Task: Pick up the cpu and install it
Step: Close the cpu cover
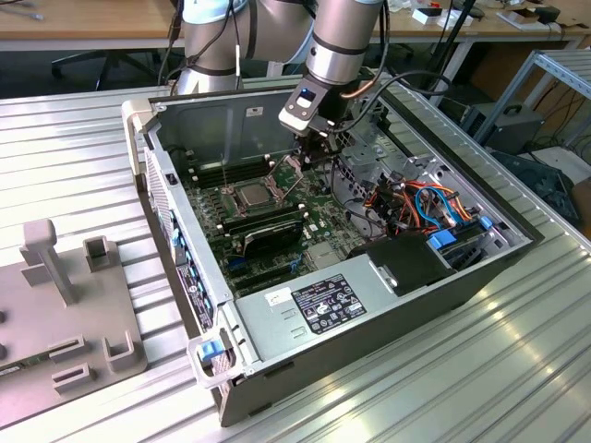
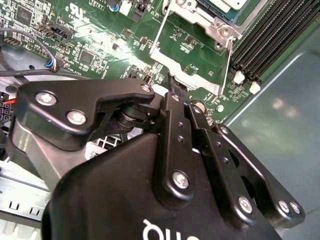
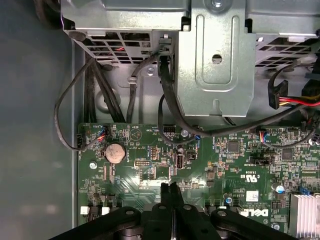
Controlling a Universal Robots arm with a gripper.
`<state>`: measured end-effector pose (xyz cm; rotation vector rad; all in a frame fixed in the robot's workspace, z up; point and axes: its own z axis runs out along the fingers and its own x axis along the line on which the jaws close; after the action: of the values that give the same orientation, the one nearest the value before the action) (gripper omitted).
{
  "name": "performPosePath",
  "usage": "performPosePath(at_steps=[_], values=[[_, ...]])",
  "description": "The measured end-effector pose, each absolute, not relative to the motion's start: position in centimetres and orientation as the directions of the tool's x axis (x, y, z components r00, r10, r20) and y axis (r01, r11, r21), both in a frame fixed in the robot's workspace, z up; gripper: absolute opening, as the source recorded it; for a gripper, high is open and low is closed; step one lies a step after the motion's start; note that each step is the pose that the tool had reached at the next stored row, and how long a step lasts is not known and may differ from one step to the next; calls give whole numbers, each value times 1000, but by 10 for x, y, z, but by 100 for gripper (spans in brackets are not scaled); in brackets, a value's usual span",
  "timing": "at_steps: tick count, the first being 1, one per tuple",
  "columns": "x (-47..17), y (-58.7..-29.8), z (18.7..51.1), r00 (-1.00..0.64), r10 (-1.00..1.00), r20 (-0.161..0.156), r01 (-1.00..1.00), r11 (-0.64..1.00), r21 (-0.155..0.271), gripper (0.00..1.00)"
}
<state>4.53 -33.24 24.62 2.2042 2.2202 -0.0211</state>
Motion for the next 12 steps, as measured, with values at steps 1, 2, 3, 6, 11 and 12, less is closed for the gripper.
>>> performPosePath(at_steps=[1,2,3,6,11,12], values=[[44,-332,246,-8,1000,-19,1000,8,0,11],[42,-332,246,-7,1000,-19,1000,7,0,11],[40,-332,246,-7,1000,-19,1000,7,0,11],[33,-332,246,-8,1000,-19,1000,8,0,11],[18,-332,246,-7,1000,-19,1000,7,0,11],[15,-332,246,-7,1000,-19,1000,7,0,11]])
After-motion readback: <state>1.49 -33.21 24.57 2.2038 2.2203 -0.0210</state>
